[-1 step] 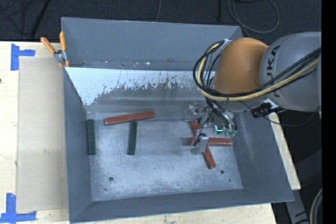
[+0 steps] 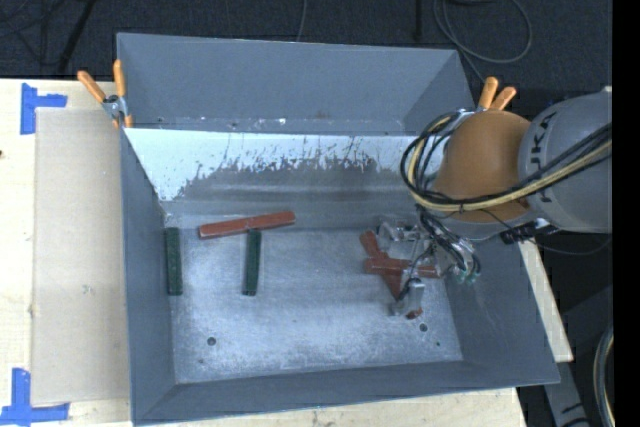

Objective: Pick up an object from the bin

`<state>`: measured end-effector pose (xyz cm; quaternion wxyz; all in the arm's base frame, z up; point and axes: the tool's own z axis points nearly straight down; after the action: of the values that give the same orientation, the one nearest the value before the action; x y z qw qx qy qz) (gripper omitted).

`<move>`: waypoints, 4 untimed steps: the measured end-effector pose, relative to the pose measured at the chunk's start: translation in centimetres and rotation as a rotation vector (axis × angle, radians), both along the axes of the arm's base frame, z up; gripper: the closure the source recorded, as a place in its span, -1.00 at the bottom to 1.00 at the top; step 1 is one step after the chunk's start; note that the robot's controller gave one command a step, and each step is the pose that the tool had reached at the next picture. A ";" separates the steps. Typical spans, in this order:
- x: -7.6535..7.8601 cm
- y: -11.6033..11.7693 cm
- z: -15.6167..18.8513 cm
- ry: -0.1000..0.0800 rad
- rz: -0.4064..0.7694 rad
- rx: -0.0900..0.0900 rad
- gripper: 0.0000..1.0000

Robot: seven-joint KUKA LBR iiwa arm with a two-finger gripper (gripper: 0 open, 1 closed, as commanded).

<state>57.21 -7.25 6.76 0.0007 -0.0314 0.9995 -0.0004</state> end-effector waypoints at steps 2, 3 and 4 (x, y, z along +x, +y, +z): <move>-0.4 -0.7 12.8 -0.006 0.010 -0.001 1.00; -0.5 -0.7 12.3 0.000 0.008 0.001 -1.00; -1.5 1.1 -0.2 0.009 0.050 0.003 -1.00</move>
Offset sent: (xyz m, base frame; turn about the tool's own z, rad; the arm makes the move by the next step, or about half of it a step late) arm 0.0000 0.0000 0.0000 0.0000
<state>55.73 -6.20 6.55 -0.0040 -0.0564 0.9984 0.0014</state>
